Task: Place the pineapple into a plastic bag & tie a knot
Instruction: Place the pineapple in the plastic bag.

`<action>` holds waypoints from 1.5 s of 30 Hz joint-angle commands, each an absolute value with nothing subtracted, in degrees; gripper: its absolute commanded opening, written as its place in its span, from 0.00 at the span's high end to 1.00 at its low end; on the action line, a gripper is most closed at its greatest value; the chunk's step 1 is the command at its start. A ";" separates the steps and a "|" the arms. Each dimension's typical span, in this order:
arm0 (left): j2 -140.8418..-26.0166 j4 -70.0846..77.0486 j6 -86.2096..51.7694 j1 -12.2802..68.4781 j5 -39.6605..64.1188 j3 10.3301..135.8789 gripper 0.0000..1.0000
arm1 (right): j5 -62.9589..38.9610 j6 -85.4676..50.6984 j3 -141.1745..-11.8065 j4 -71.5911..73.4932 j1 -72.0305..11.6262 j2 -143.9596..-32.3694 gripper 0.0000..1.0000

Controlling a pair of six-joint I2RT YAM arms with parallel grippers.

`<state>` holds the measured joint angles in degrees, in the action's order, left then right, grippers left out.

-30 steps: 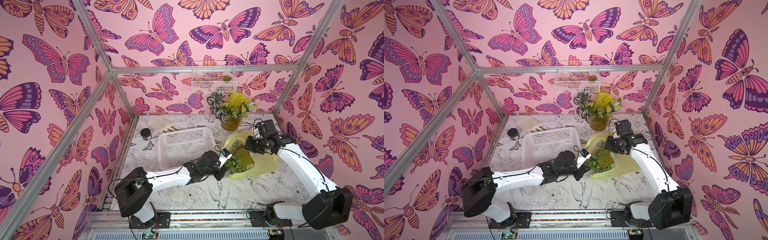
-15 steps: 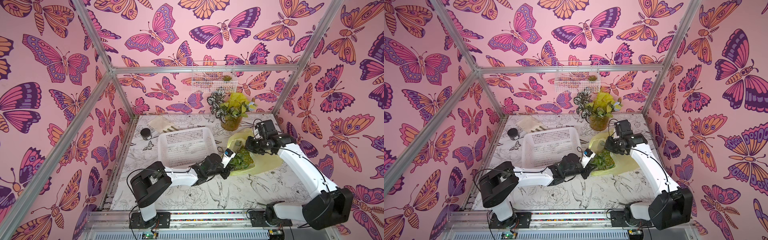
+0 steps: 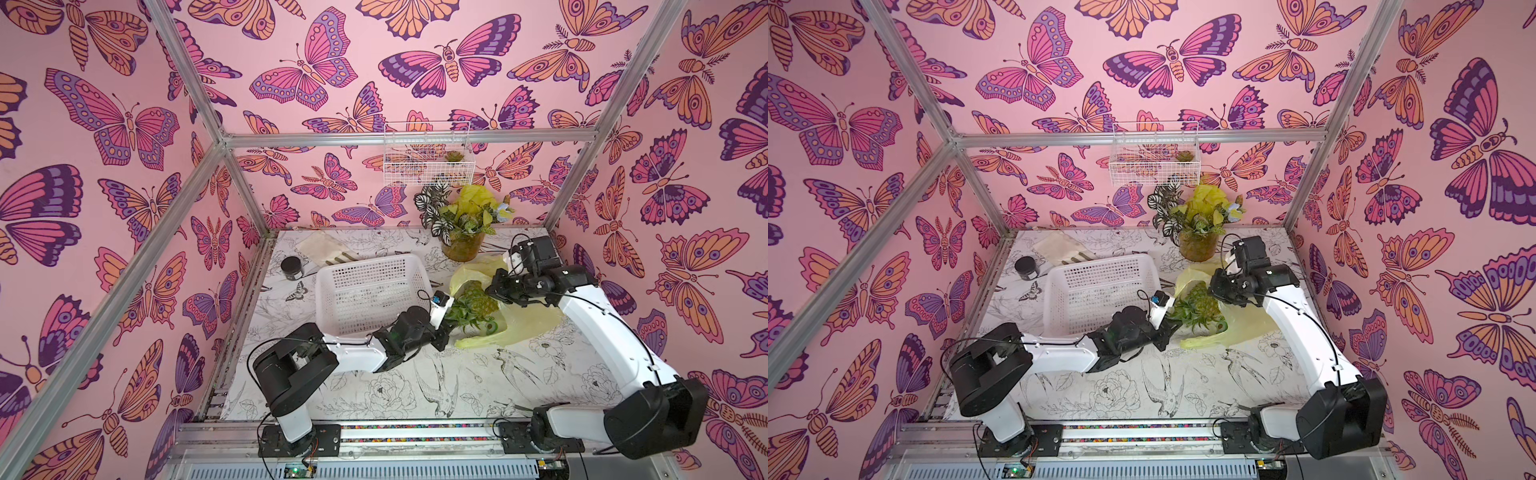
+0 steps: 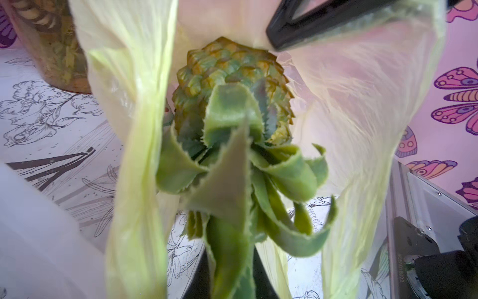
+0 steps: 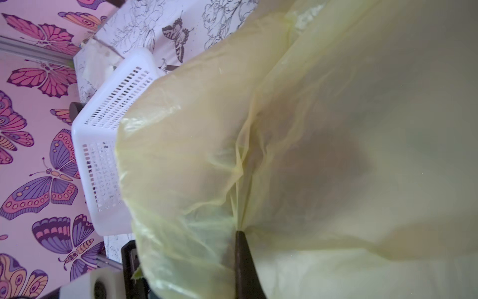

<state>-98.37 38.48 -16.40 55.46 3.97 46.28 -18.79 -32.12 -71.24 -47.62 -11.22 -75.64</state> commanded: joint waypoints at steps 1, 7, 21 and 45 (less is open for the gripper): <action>-95.72 43.03 -19.26 54.23 -0.92 48.08 1.00 | -22.93 -29.52 -73.60 -49.92 -10.81 -74.65 1.00; -95.56 52.13 -22.95 53.53 1.25 47.84 1.00 | -25.03 -31.66 -75.14 -49.40 -10.87 -73.96 1.00; -101.70 54.68 -24.88 52.78 9.41 54.32 1.00 | -31.49 -40.25 -76.81 -44.24 -10.72 -76.11 1.00; -113.66 38.05 -21.96 51.59 0.61 64.05 0.42 | -29.62 -40.25 -72.05 -41.31 -9.52 -76.64 1.00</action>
<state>-116.25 40.23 -23.14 52.29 1.69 66.78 -30.24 -40.69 -72.18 -40.91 -10.20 -76.20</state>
